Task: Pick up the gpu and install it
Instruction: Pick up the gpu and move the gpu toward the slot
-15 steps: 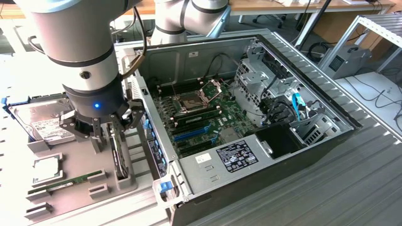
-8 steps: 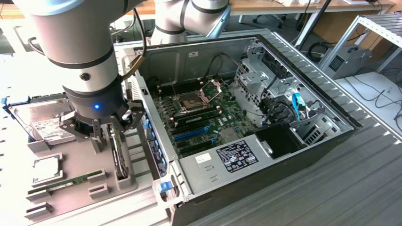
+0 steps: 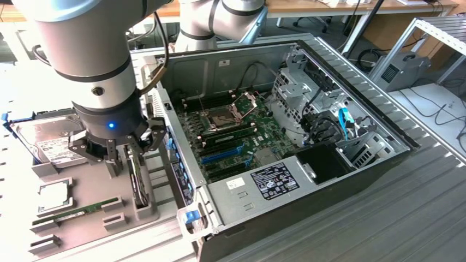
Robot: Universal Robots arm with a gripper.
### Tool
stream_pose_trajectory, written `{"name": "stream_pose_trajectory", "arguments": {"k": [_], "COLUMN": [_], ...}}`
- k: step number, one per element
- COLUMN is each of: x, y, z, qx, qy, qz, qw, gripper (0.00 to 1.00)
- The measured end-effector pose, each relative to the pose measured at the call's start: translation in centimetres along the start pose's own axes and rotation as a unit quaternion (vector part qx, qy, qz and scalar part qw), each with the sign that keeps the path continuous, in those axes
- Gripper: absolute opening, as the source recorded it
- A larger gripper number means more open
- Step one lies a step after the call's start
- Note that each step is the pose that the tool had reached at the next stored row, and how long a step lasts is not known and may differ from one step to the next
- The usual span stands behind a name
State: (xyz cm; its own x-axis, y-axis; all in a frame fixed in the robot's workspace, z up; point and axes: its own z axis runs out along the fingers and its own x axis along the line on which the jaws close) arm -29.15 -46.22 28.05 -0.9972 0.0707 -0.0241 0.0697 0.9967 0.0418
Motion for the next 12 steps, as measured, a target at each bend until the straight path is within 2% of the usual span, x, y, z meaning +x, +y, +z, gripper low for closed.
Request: {"name": "stream_pose_trajectory", "arguments": {"k": [12], "x": [0.05], "y": [0.38], "z": [0.26], "qx": [0.0000], "qy": [0.0000], "qz": [0.000], "qw": [1.0000], "gripper": [0.42]}}
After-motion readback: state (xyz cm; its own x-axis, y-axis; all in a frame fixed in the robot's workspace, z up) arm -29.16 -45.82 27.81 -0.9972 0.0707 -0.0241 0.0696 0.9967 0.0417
